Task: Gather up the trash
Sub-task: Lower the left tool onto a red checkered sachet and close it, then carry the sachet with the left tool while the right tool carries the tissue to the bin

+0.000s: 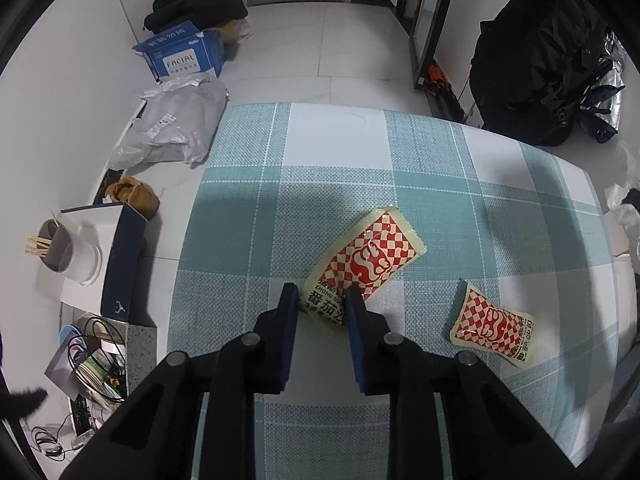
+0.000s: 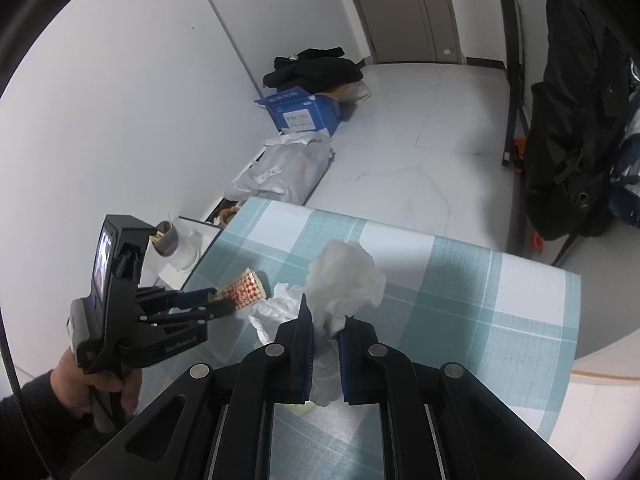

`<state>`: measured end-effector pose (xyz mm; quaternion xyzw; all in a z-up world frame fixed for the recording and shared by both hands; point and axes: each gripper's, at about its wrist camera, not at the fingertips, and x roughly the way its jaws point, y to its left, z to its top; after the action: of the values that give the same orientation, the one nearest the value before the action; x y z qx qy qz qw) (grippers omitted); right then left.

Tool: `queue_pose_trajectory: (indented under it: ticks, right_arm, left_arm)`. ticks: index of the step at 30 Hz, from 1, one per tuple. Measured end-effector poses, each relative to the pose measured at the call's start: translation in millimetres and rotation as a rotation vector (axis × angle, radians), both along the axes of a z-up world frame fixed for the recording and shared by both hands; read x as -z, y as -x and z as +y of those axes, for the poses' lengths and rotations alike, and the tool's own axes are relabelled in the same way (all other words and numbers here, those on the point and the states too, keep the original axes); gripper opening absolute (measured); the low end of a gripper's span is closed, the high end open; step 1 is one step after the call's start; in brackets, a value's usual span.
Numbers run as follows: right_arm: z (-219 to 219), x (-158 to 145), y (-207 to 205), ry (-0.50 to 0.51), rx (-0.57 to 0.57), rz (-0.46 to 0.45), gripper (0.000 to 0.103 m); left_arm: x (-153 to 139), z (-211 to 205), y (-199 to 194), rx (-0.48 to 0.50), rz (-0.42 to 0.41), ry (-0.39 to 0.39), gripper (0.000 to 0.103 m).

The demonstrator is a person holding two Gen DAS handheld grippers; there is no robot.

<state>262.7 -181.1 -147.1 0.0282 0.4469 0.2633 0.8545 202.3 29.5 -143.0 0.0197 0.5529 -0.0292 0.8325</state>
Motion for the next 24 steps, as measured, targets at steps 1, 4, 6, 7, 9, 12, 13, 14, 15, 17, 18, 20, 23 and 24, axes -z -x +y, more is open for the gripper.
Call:
queue_pose_trajectory:
  ticks: [1,4,6,7,9,12,13,14,15,17,18,20,23,24]
  right_arm:
    - [-0.4,-0.2,0.2,-0.002,0.003,0.000,0.009]
    - [-0.3,-1.9,-0.7,-0.009,0.015,0.000,0.009]
    - [-3.7,-4.6,-1.5,-0.028,0.030,0.006,0.009]
    - [-5.0,-6.4,-1.5,-0.038,0.039,0.008,0.009]
    - [-6.9,-10.2,0.8,-0.053,0.056,0.007,0.010]
    - [-7.0,-15.8,8.6,-0.060,0.065,0.000,0.010]
    - [-6.7,-17.9,11.8,-0.062,0.067,-0.005,0.010]
    - [-7.1,-19.7,14.5,-0.067,0.068,-0.008,0.009]
    - [-7.0,-21.1,19.2,-0.071,0.068,-0.011,0.009]
    - [-7.0,-22.7,27.5,-0.070,0.069,-0.015,0.009]
    - [-7.4,-23.3,32.4,-0.073,0.071,-0.015,0.009]
    - [-8.6,-24.1,40.9,-0.080,0.076,-0.013,0.009]
    - [-8.8,-23.6,53.5,-0.073,0.081,-0.011,0.009]
    - [-9.3,-23.2,58.0,-0.072,0.084,-0.010,0.009]
  left_arm:
    - [-0.6,-0.6,0.3,0.002,-0.002,-0.007,0.015]
    - [-2.0,-0.2,3.0,-0.007,-0.002,-0.007,0.013]
    - [-3.9,1.0,5.5,-0.017,-0.006,0.005,0.012]
    - [-5.8,1.3,7.0,-0.018,-0.011,0.012,0.011]
    - [-10.6,1.9,10.4,-0.028,-0.035,0.010,0.010]
    - [-20.2,5.4,16.6,-0.057,-0.091,0.018,0.008]
    - [-22.9,5.9,18.7,-0.065,-0.109,0.020,0.008]
    - [-24.7,5.3,20.4,-0.064,-0.120,0.017,0.005]
    - [-26.1,5.0,22.1,-0.062,-0.122,0.019,0.005]
    - [-27.7,3.8,24.6,-0.056,-0.131,0.025,0.005]
    - [-28.1,3.5,25.9,-0.053,-0.132,0.027,0.005]
    - [-30.1,1.9,28.7,-0.041,-0.139,0.044,0.004]
    - [-33.5,0.1,33.0,-0.027,-0.143,0.060,0.004]
    - [-36.1,-0.3,35.0,-0.024,-0.151,0.059,0.004]
